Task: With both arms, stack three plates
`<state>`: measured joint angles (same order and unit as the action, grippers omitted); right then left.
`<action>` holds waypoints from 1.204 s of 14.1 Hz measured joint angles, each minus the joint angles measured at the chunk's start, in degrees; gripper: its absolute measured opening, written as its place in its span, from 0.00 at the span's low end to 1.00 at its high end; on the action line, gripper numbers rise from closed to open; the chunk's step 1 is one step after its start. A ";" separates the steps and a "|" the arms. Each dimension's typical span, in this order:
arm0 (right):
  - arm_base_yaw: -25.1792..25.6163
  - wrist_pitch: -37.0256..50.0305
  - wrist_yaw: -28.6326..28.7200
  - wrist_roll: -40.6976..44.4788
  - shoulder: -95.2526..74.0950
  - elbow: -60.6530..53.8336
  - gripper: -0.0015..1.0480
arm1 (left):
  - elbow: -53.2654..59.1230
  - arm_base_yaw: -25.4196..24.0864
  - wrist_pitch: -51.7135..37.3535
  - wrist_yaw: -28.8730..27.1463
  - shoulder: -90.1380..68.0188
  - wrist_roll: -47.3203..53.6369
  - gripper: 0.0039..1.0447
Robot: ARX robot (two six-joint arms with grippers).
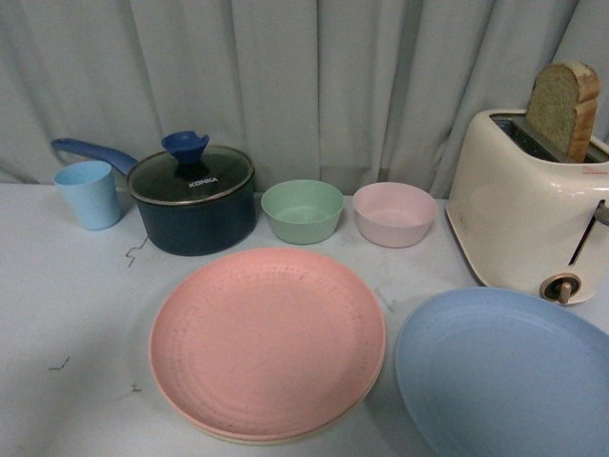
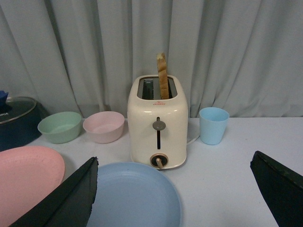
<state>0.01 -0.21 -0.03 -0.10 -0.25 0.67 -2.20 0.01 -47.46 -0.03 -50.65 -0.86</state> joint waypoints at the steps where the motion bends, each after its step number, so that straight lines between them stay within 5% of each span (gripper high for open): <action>1: 0.00 0.00 -0.02 -0.02 0.00 0.00 0.94 | 0.48 0.00 2.54 0.00 3.26 0.00 0.01; 17: 0.00 0.00 -0.02 -0.02 0.00 0.00 0.94 | 1.57 0.00 34.14 0.00 37.35 0.00 0.01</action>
<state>0.01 -0.21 -0.05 -0.12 -0.25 0.67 -0.62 0.01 -13.32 -0.03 -13.30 -0.86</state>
